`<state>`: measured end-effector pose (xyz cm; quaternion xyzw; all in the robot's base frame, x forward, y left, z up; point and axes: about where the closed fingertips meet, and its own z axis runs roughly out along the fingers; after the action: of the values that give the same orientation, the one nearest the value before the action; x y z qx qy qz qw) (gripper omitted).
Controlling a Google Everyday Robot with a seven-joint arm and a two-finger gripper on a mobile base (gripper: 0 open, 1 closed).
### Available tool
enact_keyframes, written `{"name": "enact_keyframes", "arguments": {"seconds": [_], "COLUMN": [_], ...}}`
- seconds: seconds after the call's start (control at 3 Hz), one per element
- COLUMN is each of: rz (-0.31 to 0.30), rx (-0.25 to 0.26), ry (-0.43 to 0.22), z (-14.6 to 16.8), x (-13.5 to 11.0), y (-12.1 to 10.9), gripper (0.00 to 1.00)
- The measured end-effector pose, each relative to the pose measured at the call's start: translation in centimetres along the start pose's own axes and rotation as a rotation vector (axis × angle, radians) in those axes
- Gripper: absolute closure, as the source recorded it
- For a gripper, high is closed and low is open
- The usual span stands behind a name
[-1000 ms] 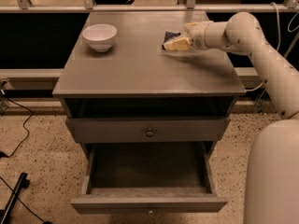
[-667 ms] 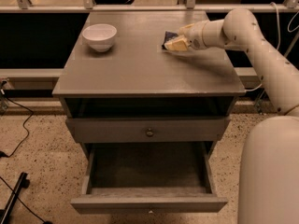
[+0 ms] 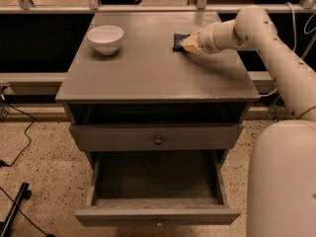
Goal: Place rxbar blueberry into middle drawer
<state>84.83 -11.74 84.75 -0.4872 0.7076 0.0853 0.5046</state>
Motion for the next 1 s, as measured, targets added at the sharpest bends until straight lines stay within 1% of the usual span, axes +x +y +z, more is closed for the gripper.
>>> {"name": "enact_keyframes", "arguments": {"seconds": [0.33,0.67,1.0], "rz": [-0.010,-0.020,-0.031], "rx": [-0.012,-0.032,-0.046], "ry": [0.003,-0.040,-0.058], "z": [-0.05,-0.25,-0.29], "x": [0.43,-0.12,-0.52], "y": [0.23,0.51,0.72], "gripper": [0.64,0.40,0.39]}}
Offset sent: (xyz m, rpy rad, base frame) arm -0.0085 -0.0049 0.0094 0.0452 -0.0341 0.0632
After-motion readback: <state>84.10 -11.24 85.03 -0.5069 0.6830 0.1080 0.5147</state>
